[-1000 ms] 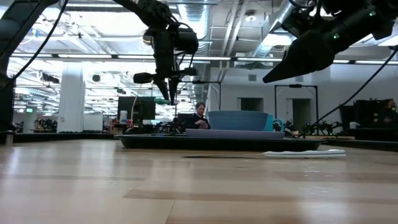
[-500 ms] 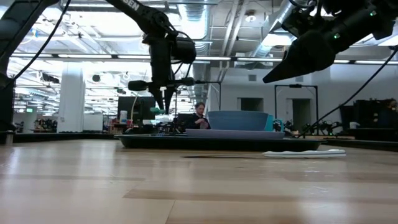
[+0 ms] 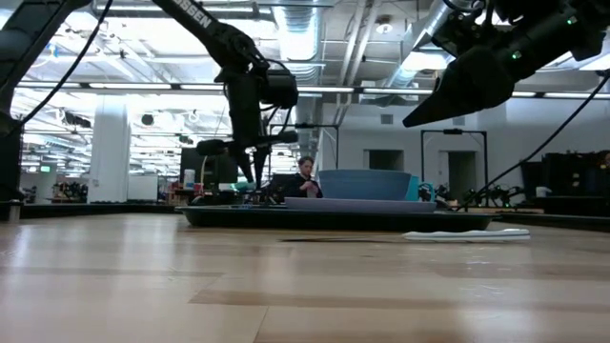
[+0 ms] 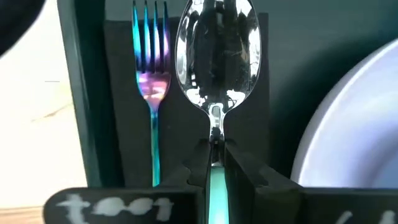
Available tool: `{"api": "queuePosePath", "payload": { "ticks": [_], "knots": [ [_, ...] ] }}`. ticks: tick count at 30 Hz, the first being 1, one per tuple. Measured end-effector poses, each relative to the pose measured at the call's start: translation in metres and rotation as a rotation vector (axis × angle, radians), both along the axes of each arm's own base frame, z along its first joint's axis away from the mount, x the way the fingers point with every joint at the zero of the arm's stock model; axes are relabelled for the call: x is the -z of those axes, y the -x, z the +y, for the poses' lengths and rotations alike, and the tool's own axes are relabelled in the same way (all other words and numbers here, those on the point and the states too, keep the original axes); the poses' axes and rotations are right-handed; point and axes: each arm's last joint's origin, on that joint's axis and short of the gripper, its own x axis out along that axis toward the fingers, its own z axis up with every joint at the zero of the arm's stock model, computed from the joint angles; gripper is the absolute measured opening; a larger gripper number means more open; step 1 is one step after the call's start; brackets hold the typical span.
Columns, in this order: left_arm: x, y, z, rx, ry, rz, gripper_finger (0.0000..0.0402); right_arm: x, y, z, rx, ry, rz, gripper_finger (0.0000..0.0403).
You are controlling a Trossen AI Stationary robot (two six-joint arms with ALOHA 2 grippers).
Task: Set up tray
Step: Put the light blue spoon on top of the napkin to the left of the blue fork on the black serving tray
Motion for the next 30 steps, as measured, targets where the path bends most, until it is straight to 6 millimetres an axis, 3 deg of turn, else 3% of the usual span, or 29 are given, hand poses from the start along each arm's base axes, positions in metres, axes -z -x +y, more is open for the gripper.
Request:
{"api": "queuePosePath", "payload": {
  "ticks": [8, 17, 30],
  "knots": [
    [0.009, 0.001, 0.003, -0.017, 0.006, 0.016, 0.0012, 0.0, 0.0, 0.0, 0.0, 0.0, 0.0, 0.0131],
    [0.048, -0.014, 0.01, 0.036, 0.091, 0.055, 0.0012, 0.0, 0.0, 0.0, 0.0, 0.001, 0.004, 0.0131],
    [0.031, -0.021, 0.016, 0.045, 0.064, 0.058, 0.0012, 0.001, 0.001, 0.0, 0.0, 0.001, 0.011, 0.0131]
  ]
}}
